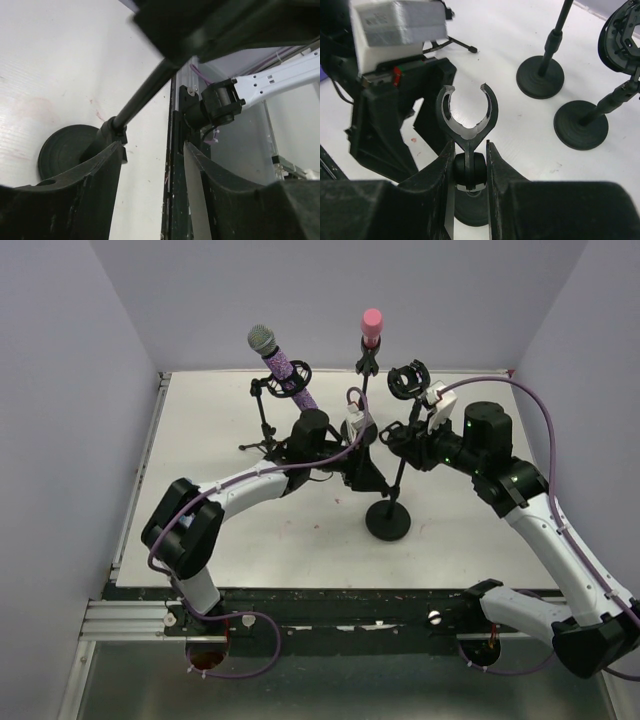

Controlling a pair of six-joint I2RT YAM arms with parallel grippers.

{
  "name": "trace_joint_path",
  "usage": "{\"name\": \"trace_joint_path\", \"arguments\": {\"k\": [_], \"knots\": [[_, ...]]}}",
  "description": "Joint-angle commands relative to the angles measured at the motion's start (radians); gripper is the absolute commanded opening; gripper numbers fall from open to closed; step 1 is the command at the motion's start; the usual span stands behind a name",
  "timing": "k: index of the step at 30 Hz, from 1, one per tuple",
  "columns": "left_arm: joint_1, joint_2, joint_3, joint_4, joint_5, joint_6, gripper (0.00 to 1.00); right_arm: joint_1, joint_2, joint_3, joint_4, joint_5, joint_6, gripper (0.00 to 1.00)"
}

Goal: Remove the microphone from the stand

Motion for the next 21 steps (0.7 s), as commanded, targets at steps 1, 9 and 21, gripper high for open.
{"name": "trace_joint_path", "arguments": {"k": [1, 9, 21], "knots": [[0.005, -0.127, 0.077, -0.236, 0.018, 0.192, 0.59, 0.005, -0.029, -0.01, 0.028, -0.046, -0.033, 0.01], [0.008, -0.295, 0.243, -0.779, -0.008, 0.651, 0.61, 0.003, -0.064, -0.108, 0.082, -0.124, -0.076, 0.01], [0.008, -0.427, 0.374, -1.062, -0.128, 1.042, 0.61, 0.003, -0.115, -0.255, 0.025, -0.14, -0.165, 0.01]]}}
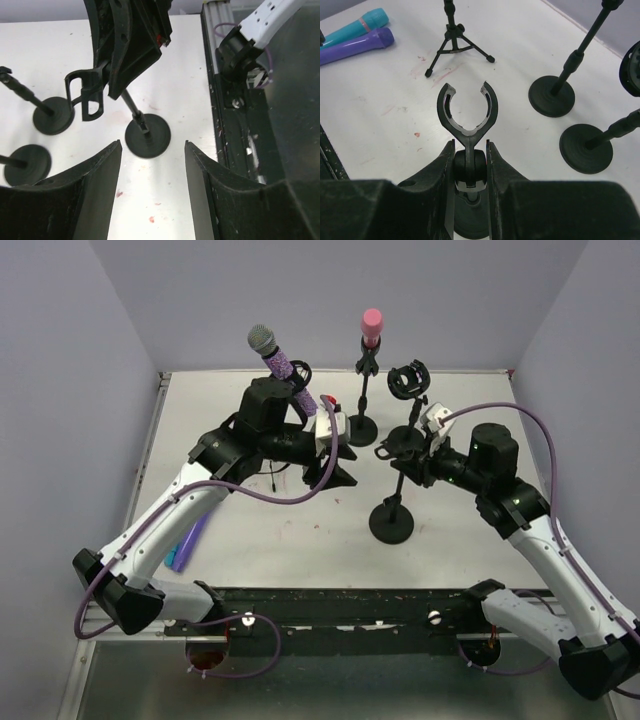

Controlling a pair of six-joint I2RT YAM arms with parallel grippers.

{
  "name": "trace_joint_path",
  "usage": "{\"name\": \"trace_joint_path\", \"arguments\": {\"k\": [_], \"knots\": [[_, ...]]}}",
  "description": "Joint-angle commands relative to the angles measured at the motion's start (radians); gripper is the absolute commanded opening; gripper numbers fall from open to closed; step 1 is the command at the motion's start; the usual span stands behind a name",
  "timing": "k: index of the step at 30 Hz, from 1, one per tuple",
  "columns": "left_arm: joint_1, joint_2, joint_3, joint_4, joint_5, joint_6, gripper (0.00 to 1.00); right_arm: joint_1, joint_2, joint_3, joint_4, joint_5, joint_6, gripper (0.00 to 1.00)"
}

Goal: Remove the microphone from the stand

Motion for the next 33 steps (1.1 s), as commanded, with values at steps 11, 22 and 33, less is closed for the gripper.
{"name": "trace_joint_path", "arguments": {"k": [11, 22, 33], "knots": [[0.001, -0.074, -0.011, -0.108, -0.073, 0.177, 0.61, 0.003, -0.127, -0.3, -0.004, 0.081, -0.072, 0.01], [0.002, -0.066, -0.008, -0.089, -0.048, 0.153, 0.61, 0.003, -0.147, -0.397, 0.004, 0.099, -0.092, 0.01], [-0.013, -0.072, -0.072, -0.019, -0.088, 0.137, 0.55, 0.003, -0.156, -0.425, 0.042, 0.127, -0.077, 0.01]]}}
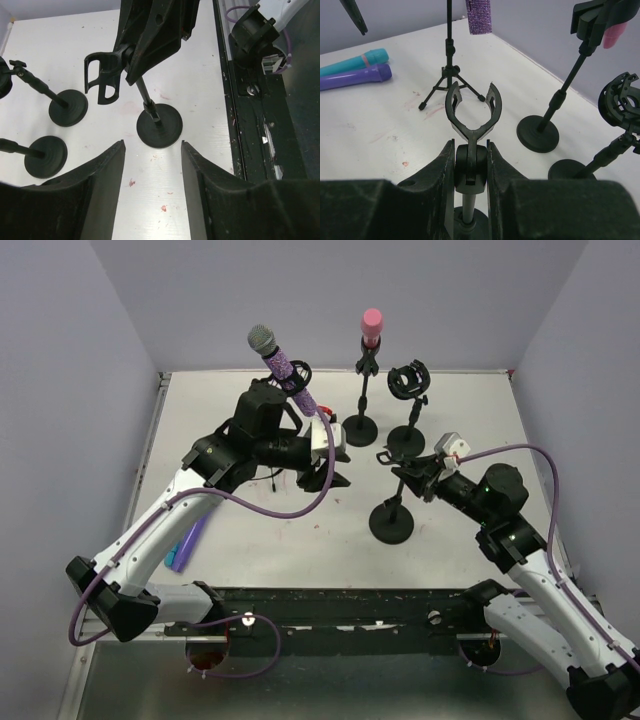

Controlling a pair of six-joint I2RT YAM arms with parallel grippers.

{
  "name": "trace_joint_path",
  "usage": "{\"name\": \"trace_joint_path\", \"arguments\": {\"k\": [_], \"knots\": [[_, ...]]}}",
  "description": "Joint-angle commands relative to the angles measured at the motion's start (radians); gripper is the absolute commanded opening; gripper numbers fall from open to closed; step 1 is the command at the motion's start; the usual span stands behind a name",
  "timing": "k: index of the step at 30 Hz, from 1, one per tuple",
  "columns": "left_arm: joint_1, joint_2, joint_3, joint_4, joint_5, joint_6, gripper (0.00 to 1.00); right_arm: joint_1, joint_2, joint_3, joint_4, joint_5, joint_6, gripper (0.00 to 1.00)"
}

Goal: Remove the microphone from the stand

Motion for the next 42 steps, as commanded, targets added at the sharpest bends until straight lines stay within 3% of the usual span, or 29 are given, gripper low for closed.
{"name": "trace_joint_path", "arguments": {"k": [1, 4, 8, 10, 16, 24, 28, 33, 37, 40, 42], "knots": [[-0.02, -0.015, -0.071, 0.075, -0.057, -0.005, 0.53, -0.006, 0.067, -0.059, -0.35, 0.107, -0.061, 0.01], [-0.04, -0.03, -0.178, 0.242, -0.109, -0.083, 0.52, -0.006, 0.086, 0.037, -0.362, 0.095, -0.034, 0.01], [-0.1, -0.059, -0.426, 0.69, -0.216, -0.214, 0.61, -0.006, 0.118, 0.12, -0.368, 0.101, -0.011, 0.01], [-0.14, 0.003, -0.419, 0.72, -0.271, -0.244, 0.62, -0.006, 0.124, 0.136, -0.354, 0.105, 0.009, 0.01], [-0.149, 0.201, -0.358, 0.827, -0.301, -0.536, 0.68, -0.006, 0.103, 0.142, -0.348, 0.127, 0.055, 0.01], [-0.152, 0.343, -0.328, 0.856, -0.172, -0.639, 0.6, -0.006, 0.095, 0.163, -0.359, 0.148, 0.109, 0.01], [-0.163, 0.361, -0.371, 0.887, -0.201, -0.701, 0.59, -0.006, 0.104, 0.182, -0.345, 0.161, 0.13, 0.01], [-0.168, 0.4, -0.375, 0.887, -0.206, -0.691, 0.49, -0.006, 0.119, 0.193, -0.342, 0.156, 0.144, 0.01], [-0.165, 0.429, -0.37, 0.862, -0.21, -0.688, 0.33, -0.006, 0.132, 0.197, -0.333, 0.153, 0.149, 0.01], [-0.163, 0.432, -0.385, 0.867, -0.199, -0.702, 0.29, -0.006, 0.135, 0.205, -0.328, 0.165, 0.149, 0.01], [-0.157, 0.433, -0.399, 0.884, -0.169, -0.718, 0.13, -0.008, 0.138, 0.206, -0.331, 0.17, 0.146, 0.01]]}}
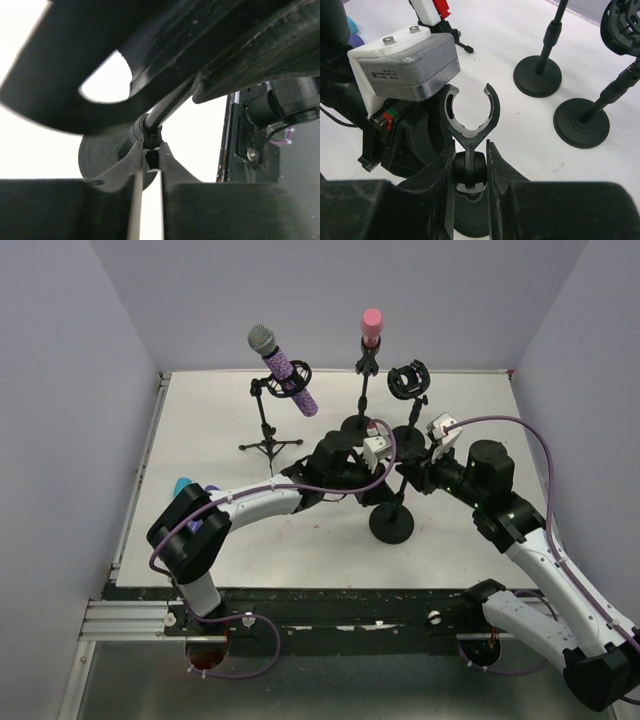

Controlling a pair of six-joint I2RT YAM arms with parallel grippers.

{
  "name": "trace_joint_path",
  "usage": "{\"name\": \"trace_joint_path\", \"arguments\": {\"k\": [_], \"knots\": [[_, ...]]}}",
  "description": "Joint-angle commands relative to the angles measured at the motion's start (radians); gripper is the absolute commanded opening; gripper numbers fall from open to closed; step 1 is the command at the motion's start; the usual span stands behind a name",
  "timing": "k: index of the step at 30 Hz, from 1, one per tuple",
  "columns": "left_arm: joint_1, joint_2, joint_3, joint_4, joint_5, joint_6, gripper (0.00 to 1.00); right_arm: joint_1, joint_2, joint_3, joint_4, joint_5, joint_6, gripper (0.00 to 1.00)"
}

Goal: Remove the microphone from the stand

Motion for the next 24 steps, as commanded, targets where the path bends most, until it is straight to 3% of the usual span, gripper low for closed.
{"name": "trace_joint_path", "arguments": {"k": [1, 2, 8, 14, 18, 21, 24], "knots": [[0.007, 0.009, -0.035, 0.021, 0.072, -0.043, 0.05, -0.007, 0.011, 0.023, -0.054, 0.036, 0.033, 0.01], [0.009, 0.009, -0.041, 0.033, 0.085, -0.057, 0.0, -0.007, 0.013, 0.026, -0.054, 0.034, 0.032, 0.01], [0.087, 0.059, -0.008, 0.22, 0.446, -0.309, 0.0, -0.007, 0.011, 0.055, -0.085, 0.048, 0.038, 0.01], [0.13, 0.188, 0.039, 0.368, 0.68, -0.613, 0.0, -0.007, -0.001, 0.066, -0.105, 0.047, 0.038, 0.01], [0.125, 0.211, 0.075, 0.328, 0.727, -0.659, 0.0, -0.007, -0.009, 0.065, -0.105, 0.042, 0.03, 0.01], [0.121, 0.227, 0.146, 0.177, 0.795, -0.643, 0.0, -0.007, -0.018, 0.062, -0.097, 0.021, 0.012, 0.01], [0.104, 0.294, 0.21, 0.154, 0.885, -0.762, 0.04, -0.007, -0.024, 0.057, -0.085, 0.011, -0.001, 0.01]]}}
